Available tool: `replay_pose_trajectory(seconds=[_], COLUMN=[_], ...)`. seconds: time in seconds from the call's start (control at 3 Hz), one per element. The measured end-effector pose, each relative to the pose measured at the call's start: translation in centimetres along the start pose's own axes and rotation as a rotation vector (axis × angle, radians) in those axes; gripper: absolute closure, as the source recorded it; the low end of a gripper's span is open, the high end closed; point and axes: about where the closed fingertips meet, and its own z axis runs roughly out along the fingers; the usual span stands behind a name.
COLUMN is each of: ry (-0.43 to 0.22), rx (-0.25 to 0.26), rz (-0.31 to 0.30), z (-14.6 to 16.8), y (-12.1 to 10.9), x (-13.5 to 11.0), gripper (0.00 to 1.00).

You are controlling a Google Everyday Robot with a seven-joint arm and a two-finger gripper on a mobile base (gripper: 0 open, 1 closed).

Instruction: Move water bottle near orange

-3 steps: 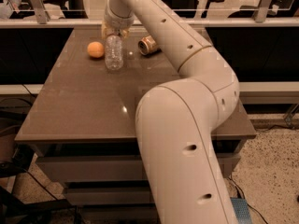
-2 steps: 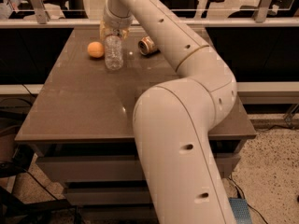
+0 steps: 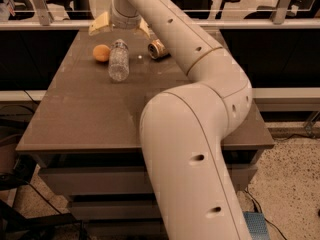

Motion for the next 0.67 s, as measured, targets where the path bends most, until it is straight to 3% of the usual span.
replay_pose_trajectory(seconds=[0.33,0.67], ry=[0.035,0.061], rx=[0.006,0.040], rz=[0.054,0.202], z=[-2.4,-6.6], y=[1.5,4.2], x=[0.4,-0.2], gripper=[0.00,0.00])
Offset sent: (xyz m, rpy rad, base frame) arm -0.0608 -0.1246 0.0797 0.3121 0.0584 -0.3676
